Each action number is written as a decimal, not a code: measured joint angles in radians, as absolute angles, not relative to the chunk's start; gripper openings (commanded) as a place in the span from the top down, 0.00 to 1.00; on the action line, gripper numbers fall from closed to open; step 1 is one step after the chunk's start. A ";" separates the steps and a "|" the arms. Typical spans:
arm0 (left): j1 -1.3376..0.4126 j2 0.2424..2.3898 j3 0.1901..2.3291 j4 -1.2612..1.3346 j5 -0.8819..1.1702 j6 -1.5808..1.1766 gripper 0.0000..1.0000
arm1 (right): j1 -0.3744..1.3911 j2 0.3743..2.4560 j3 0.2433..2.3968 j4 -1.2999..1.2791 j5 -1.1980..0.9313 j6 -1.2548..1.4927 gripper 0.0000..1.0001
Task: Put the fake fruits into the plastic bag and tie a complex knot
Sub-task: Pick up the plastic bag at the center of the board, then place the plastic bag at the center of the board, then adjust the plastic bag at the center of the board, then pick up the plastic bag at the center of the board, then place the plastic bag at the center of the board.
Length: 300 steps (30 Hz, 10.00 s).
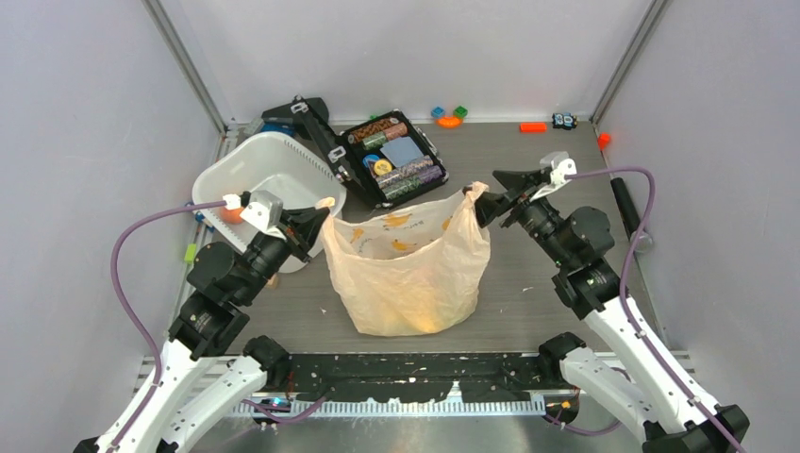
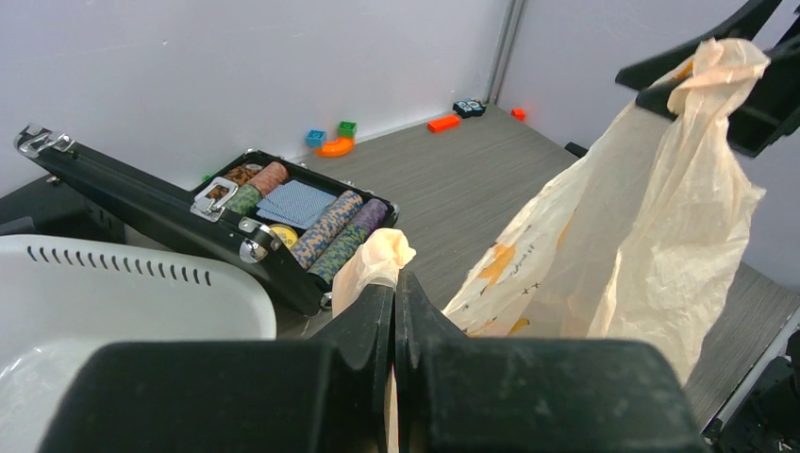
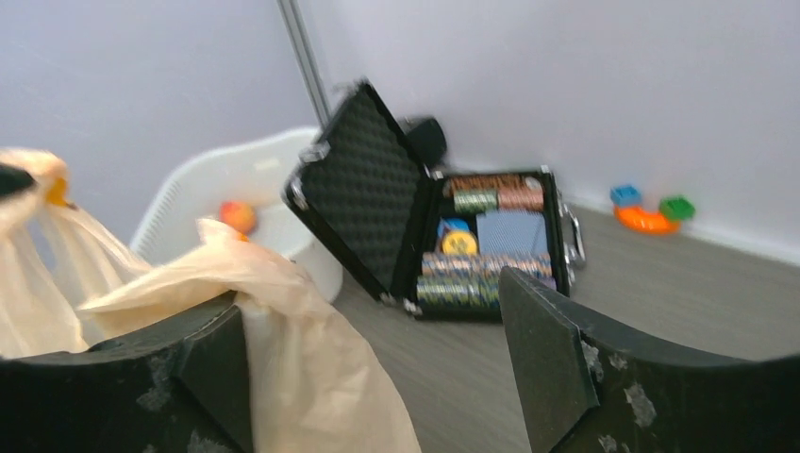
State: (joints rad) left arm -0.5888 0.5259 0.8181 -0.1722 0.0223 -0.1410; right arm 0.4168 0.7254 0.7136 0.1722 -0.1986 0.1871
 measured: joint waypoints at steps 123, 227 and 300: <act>-0.588 0.526 0.811 -0.064 0.488 -0.229 1.00 | 1.087 1.193 1.232 -0.039 -0.342 -0.399 0.58; -0.720 0.993 0.767 0.324 0.889 -0.514 1.00 | 1.082 1.010 1.202 -0.192 0.188 -0.124 0.95; -0.524 0.924 0.975 -0.358 0.642 -0.197 1.00 | 0.713 0.624 0.886 -0.229 -0.065 0.038 0.86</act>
State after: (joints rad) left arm -0.5240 0.9237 0.9752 -0.3584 0.6418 -0.1967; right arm 0.7132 0.6235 0.8856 -0.2295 -0.0654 0.0383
